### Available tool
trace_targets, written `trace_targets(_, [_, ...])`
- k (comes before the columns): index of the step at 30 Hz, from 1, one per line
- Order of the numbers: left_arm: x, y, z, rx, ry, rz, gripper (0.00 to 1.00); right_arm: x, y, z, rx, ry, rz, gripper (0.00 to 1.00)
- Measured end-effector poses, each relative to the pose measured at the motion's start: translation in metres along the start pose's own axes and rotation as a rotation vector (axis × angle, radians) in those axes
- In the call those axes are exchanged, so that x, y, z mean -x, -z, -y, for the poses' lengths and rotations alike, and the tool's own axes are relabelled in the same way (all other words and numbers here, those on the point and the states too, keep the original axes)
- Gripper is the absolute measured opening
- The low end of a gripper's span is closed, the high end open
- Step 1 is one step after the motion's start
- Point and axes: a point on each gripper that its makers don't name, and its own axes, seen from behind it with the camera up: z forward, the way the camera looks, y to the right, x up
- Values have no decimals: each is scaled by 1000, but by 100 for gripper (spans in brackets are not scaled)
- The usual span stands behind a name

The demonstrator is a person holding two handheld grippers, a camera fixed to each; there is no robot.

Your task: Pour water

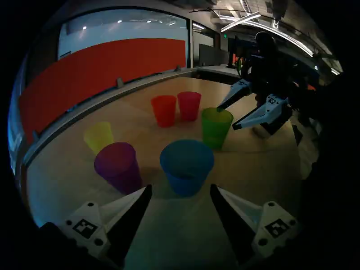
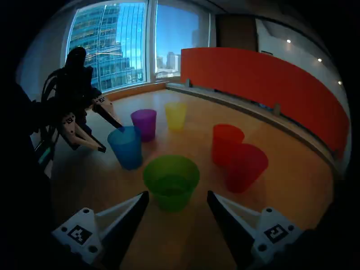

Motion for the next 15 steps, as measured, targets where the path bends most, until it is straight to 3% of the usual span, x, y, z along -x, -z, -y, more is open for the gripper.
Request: trace_targets(15, [3, 43, 14, -118, 65, -67, 96, -8, 33, 1, 69, -56, -78, 100])
